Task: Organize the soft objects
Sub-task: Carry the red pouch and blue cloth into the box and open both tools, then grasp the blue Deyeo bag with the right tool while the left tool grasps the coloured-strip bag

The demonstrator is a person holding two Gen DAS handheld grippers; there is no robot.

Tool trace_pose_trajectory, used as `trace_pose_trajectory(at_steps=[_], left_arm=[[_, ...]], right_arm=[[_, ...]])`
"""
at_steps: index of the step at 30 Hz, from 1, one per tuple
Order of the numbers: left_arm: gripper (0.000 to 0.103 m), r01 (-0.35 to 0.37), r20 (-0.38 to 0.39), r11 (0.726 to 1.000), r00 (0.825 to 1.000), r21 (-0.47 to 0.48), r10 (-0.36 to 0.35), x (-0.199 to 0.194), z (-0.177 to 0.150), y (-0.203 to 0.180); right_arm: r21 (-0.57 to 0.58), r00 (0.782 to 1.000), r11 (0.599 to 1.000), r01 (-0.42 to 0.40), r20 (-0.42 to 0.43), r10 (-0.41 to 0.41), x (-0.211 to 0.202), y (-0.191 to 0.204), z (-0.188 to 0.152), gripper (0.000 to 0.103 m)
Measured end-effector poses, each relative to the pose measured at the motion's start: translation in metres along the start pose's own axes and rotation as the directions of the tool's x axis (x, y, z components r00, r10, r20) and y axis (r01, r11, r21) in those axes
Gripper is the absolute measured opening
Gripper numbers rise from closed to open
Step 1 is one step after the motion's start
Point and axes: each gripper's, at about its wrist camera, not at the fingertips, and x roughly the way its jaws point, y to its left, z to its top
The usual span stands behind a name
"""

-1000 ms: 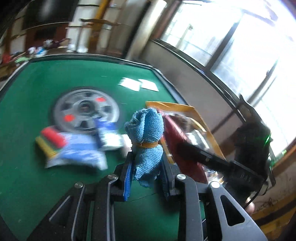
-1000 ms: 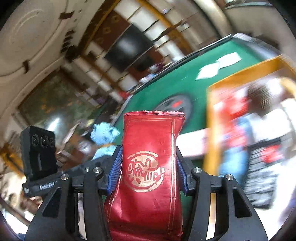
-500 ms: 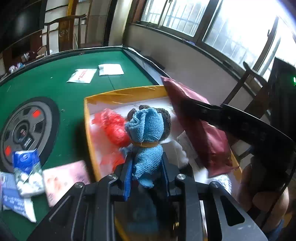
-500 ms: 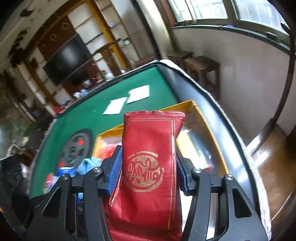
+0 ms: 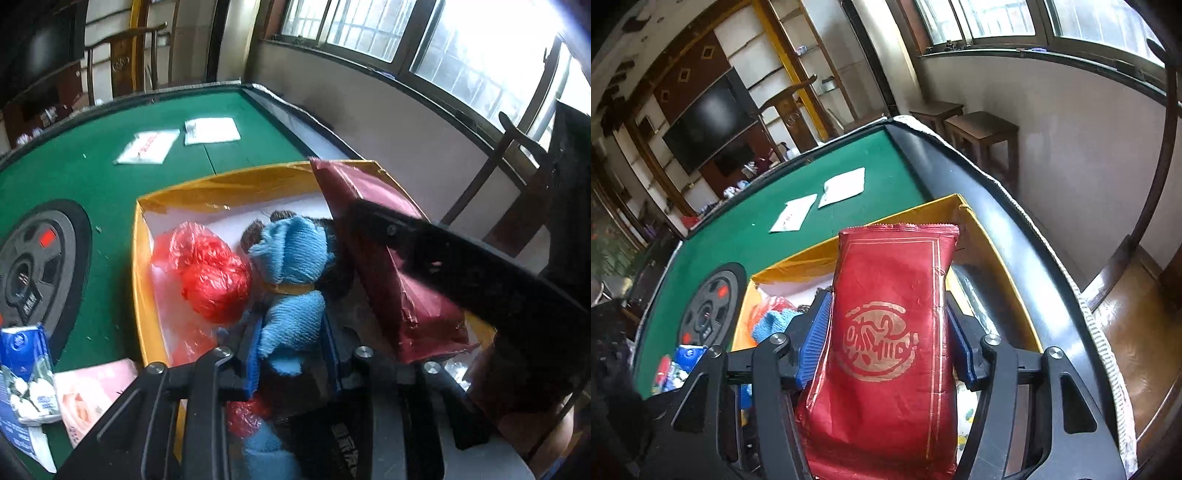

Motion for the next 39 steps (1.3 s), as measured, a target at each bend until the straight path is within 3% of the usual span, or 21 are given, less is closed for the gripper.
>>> trace_pose_trajectory(at_steps=[5,10,13,15,19,23,24,26,28,30,33,35,37,39], left_arm=[[0.038,0.011,0.0,1.0,1.0,-0.022,-0.011,-0.013,-0.003,0.002],[0.04,0.047,0.036,0.997,0.998,-0.058,-0.045,-0.051,-0.021,0.015],[0.04,0.045,0.054,0.996,0.998,-0.072,-0.041,-0.078,-0.044,0.035],[0.04,0.028,0.071,0.996,0.997,-0.086,-0.022,-0.099,-0.061,0.056],[0.04,-0.065,0.135,0.987,0.987,-0.15,0.085,-0.14,-0.09,0.115],[0.04,-0.161,0.177,0.95,0.961,-0.267,0.213,-0.166,-0.107,0.183],[0.04,-0.181,0.188,0.93,0.95,-0.321,0.25,-0.174,-0.112,0.207],[0.04,-0.173,0.222,0.907,0.936,-0.383,0.272,-0.184,-0.119,0.236],[0.04,-0.203,0.213,0.864,0.92,-0.461,0.33,-0.189,-0.125,0.269],[0.04,-0.181,0.187,0.825,0.927,-0.535,0.324,-0.19,-0.127,0.291],[0.04,-0.196,0.163,0.788,0.922,-0.584,0.351,-0.19,-0.131,0.3],[0.04,-0.185,0.154,0.782,0.929,-0.596,0.337,-0.187,-0.132,0.301],[0.04,-0.195,0.136,0.763,0.928,-0.616,0.347,-0.186,-0.135,0.305],[0.04,-0.206,0.114,0.722,0.923,-0.66,0.368,-0.187,-0.141,0.318]], right_arm=[[0.0,0.993,1.0,0.006,0.116,-0.006,-0.026,-0.001,-0.001,0.069],[0.031,0.979,0.998,-0.063,0.196,0.056,-0.05,-0.005,-0.004,0.069],[0.006,0.971,0.998,-0.058,0.231,0.055,-0.068,0.003,-0.01,0.069],[0.007,0.964,0.996,-0.085,0.254,0.08,-0.082,0.008,-0.019,0.069],[-0.027,0.95,0.982,-0.188,0.248,0.189,-0.105,0.037,-0.045,0.069],[-0.063,0.939,0.948,-0.311,0.131,0.317,-0.095,0.082,-0.065,0.069],[-0.071,0.931,0.934,-0.351,0.077,0.356,-0.087,0.098,-0.069,0.069],[-0.086,0.911,0.907,-0.412,-0.021,0.411,-0.069,0.127,-0.077,0.069],[-0.083,0.874,0.874,-0.479,-0.138,0.466,-0.044,0.164,-0.086,0.069],[-0.074,0.839,0.852,-0.519,-0.236,0.491,-0.02,0.195,-0.092,0.07],[-0.127,0.806,0.823,-0.553,-0.333,0.49,0.012,0.248,-0.099,0.07],[-0.149,0.814,0.833,-0.533,-0.357,0.457,0.036,0.275,-0.101,0.07],[-0.165,0.808,0.836,-0.523,-0.407,0.426,0.062,0.301,-0.103,0.07],[-0.187,0.821,0.847,-0.498,-0.416,0.391,0.086,0.322,-0.104,0.07]])
